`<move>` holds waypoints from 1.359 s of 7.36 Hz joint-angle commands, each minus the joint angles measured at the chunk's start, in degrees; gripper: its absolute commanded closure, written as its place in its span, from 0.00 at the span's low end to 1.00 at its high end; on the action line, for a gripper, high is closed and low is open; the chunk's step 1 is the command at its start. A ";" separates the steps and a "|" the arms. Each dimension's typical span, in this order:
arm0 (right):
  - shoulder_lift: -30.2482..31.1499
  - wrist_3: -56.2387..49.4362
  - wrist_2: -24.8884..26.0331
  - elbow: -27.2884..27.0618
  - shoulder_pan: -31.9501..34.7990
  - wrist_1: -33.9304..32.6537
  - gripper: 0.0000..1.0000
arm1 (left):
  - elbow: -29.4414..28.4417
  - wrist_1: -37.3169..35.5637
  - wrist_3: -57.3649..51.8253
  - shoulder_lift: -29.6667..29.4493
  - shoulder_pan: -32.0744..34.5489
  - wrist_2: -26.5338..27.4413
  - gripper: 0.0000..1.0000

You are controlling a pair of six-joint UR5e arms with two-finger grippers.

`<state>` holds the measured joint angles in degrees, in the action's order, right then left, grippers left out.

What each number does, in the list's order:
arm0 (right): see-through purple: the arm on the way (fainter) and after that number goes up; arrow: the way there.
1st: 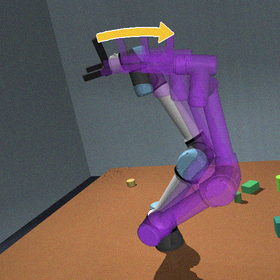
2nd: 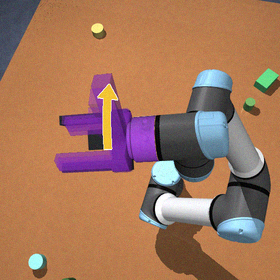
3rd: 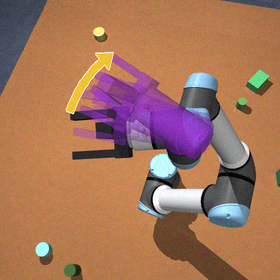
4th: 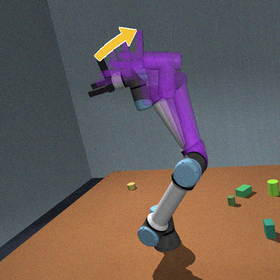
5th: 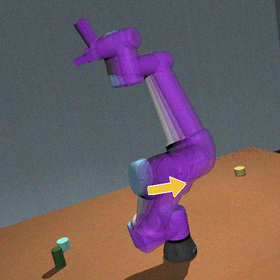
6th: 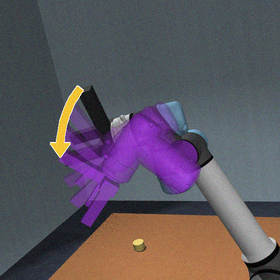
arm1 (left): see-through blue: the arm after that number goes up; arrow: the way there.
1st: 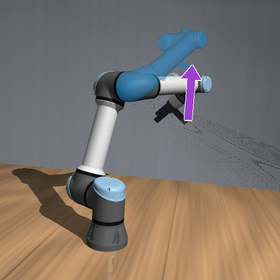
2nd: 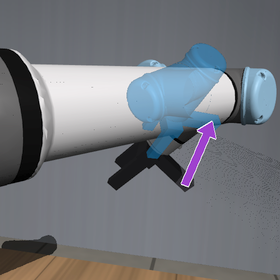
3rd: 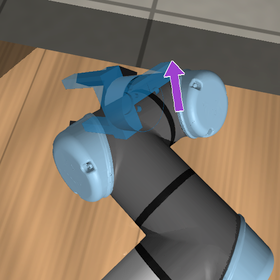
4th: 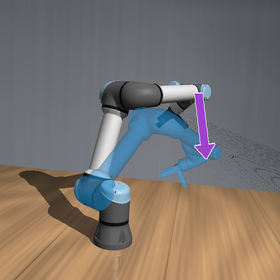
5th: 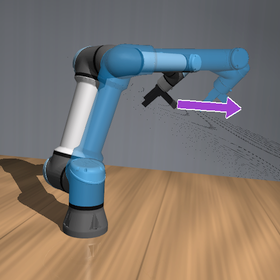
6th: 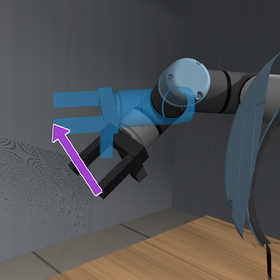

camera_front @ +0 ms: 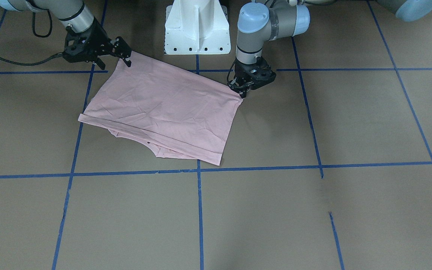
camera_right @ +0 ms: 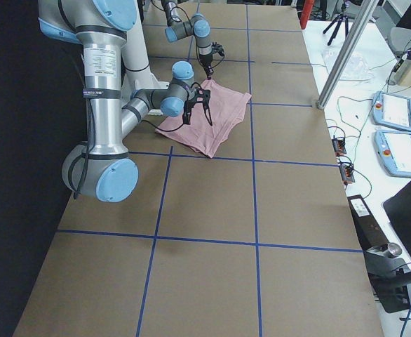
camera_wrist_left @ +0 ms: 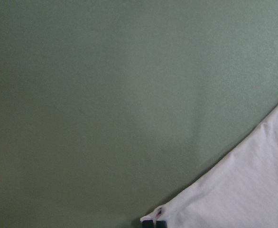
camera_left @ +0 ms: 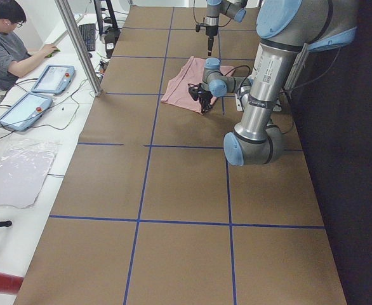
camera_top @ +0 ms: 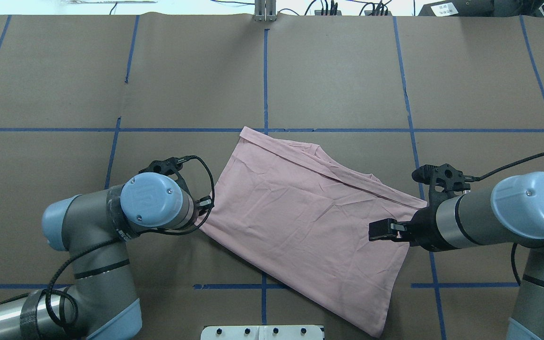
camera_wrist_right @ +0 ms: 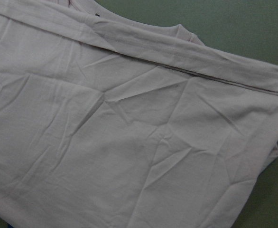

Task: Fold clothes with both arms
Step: 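Push the shirt edge away from the robot with the left gripper, straightening it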

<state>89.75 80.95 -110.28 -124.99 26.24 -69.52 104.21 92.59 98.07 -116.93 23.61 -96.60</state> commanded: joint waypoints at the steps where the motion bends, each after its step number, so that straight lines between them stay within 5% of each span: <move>1: -0.01 -0.09 -0.02 0.27 0.39 0.00 0.00 | -3.72 0.83 -5.15 -2.66 5.72 0.10 1.00; 5: -0.10 -0.09 0.06 0.19 1.10 0.00 0.00 | -21.99 14.08 -18.75 -11.89 16.53 1.85 1.00; 8: 0.08 0.00 0.41 0.28 1.54 0.00 0.00 | -37.18 25.58 -25.17 -21.99 16.99 3.08 1.00; 10: 0.08 0.00 0.50 0.37 1.54 0.00 0.00 | -42.13 32.01 -25.73 -23.68 16.99 5.71 1.00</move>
<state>89.81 80.95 -109.84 -124.67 27.76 -69.56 65.54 120.88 73.01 -139.08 40.57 -92.46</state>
